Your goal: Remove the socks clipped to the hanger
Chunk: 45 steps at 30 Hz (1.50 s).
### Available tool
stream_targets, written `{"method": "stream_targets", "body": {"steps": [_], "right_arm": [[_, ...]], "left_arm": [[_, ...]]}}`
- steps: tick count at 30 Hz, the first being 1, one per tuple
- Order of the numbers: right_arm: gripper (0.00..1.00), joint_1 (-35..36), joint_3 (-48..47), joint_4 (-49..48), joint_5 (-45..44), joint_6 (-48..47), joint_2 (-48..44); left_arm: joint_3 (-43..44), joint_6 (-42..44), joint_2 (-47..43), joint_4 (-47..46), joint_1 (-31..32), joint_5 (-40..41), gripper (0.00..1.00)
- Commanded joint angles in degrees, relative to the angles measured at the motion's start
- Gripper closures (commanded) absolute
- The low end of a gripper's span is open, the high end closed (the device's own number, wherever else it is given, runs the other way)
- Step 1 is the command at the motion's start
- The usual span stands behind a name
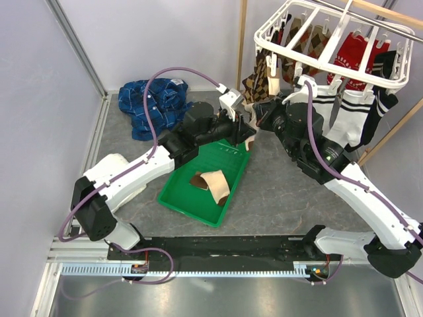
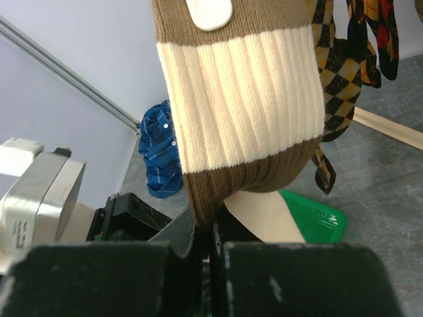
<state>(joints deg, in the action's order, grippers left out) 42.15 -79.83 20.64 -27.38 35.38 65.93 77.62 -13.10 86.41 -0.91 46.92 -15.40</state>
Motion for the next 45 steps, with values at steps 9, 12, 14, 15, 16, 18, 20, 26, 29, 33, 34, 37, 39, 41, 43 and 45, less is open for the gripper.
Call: {"method": "stream_targets", "body": {"steps": [9,12,14,15,16,18,20,26,29,33,34,37,39,41,43,45], "right_arm": [[0.58,0.1,-15.6,17.5,2.5,-2.6,2.3],[0.5,0.0,-22.6,24.0,-0.2,-4.3,3.5],[0.46,0.1,-26.1,25.5,-0.8,-6.0,4.9],[0.45,0.1,-29.9,26.1,-1.2,-6.5,5.5],[0.44,0.1,-32.2,27.5,-1.6,-6.8,6.4],[0.4,0.2,-39.1,29.9,-5.1,-7.9,9.8],[0.38,0.4,-43.4,31.2,-9.2,-8.1,13.2],[0.35,4.5,-54.0,30.2,-20.2,-10.9,19.7],[0.35,8.6,-55.0,28.6,-27.8,-13.4,22.1],[0.34,13.3,-56.0,28.1,-36.9,-15.6,25.2],[0.34,13.6,-56.0,27.8,-38.4,-16.2,26.0],[0.33,13.9,-55.9,25.9,-42.2,-17.4,26.9],[0.33,14.0,-55.7,23.0,-44.3,-19.4,27.3],[0.32,13.9,-55.9,21.5,-45.2,-21.4,28.4],[0.32,13.9,-56.0,19.6,-47.1,-22.7,29.6],[0.31,13.9,-56.0,18.1,-48.6,-24.6,30.4]], "left_arm": [[-1.5,-1.1,-5.5,0.6,0.2,0.3,0.98],[-2.3,-1.0,-6.8,2.6,0.2,-0.2,0.98],[-2.8,-0.5,-7.5,2.8,0.2,-0.2,0.98],[-3.4,-0.3,-7.7,2.8,0.2,0.2,0.98],[-3.7,-0.3,-8.3,2.8,0.1,0.5,0.98],[-4.6,0.1,-8.8,2.7,0.3,1.6,0.98],[-5.1,0.5,-9.6,2.7,0.3,2.5,0.98],[-7.1,3.6,-11.0,2.5,0.8,4.9,0.98],[-7.9,5.3,-11.4,2.1,1.7,6.9,0.98],[-8.9,6.2,-11.9,1.9,2.3,10.5,0.98],[-9.1,6.4,-12.1,1.6,2.4,10.6,0.98],[-9.7,6.5,-12.4,1.2,3.0,10.7,0.98],[-9.9,6.6,-12.3,1.2,3.4,10.7,0.98],[-10.2,6.8,-12.1,1.2,4.0,10.9,0.98],[-10.3,6.9,-12.1,1.2,4.5,11.2,0.98],[-10.3,7.0,-12.2,1.2,4.8,11.3,0.98]]}}
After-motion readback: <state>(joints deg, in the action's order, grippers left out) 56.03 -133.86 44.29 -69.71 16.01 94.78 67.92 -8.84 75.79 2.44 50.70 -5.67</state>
